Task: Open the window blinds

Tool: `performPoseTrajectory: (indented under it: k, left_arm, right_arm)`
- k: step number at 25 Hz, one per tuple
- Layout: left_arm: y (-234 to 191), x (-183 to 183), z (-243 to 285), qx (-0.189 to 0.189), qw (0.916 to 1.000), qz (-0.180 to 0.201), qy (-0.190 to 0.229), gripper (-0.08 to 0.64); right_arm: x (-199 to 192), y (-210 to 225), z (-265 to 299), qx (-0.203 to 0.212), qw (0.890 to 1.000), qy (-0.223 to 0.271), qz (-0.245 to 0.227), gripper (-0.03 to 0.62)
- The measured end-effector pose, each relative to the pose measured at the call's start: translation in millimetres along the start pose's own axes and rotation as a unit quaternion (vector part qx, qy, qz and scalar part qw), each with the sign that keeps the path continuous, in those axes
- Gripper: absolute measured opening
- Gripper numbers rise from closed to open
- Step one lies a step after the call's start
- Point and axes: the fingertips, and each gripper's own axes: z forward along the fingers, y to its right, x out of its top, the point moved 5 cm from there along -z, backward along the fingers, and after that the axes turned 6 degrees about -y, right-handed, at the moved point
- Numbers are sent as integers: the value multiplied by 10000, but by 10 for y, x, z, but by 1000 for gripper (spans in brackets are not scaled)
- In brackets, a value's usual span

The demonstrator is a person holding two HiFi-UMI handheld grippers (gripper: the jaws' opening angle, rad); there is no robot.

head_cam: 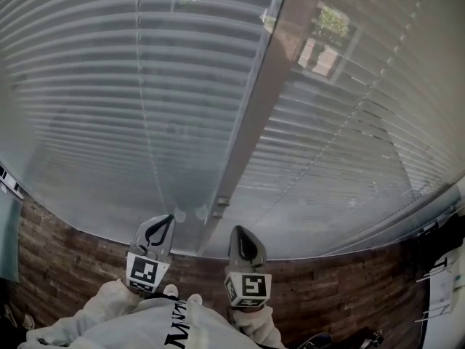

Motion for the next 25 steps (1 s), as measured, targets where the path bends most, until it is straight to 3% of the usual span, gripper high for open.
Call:
performPoseTrajectory:
  k: [1, 3, 6, 9, 13, 17, 19, 25]
  left_arm:
    - [-15, 2, 3, -12, 10000, -6, 22, 0]
    - [-43, 1, 17, -49, 10000, -19, 68, 0]
    - [-69, -36, 41, -136, 9999, -47, 92, 0]
    - [-103, -59, 68, -198, 9997, -84, 108, 0]
    - [-45, 8, 161, -255, 9994, -144, 177, 0]
    - [-28, 12, 183, -318, 9992, -152, 193, 0]
    - [15, 14, 204, -338, 9991, -185, 203, 0]
    - [-18, -23, 251, -356, 9988, -260, 211, 0]
  right_arm:
    - [20, -13, 19, -24, 9999, -20, -106, 3]
    - [52, -50, 67, -28, 9994, -89, -327, 69]
    - [84, -134, 140, -33, 9971, -191, -737, 87]
    - [174, -245, 213, -151, 9863, -257, -1625, 133]
    - [341, -283, 266, -544, 9529, -353, -2964, 182]
    - [399, -360, 344, -1011, 9023, -401, -4171, 201]
    - [412, -343, 367, -1146, 8829, -445, -4532, 202]
    - [446, -363, 473, -1295, 8601, -548, -4904, 206]
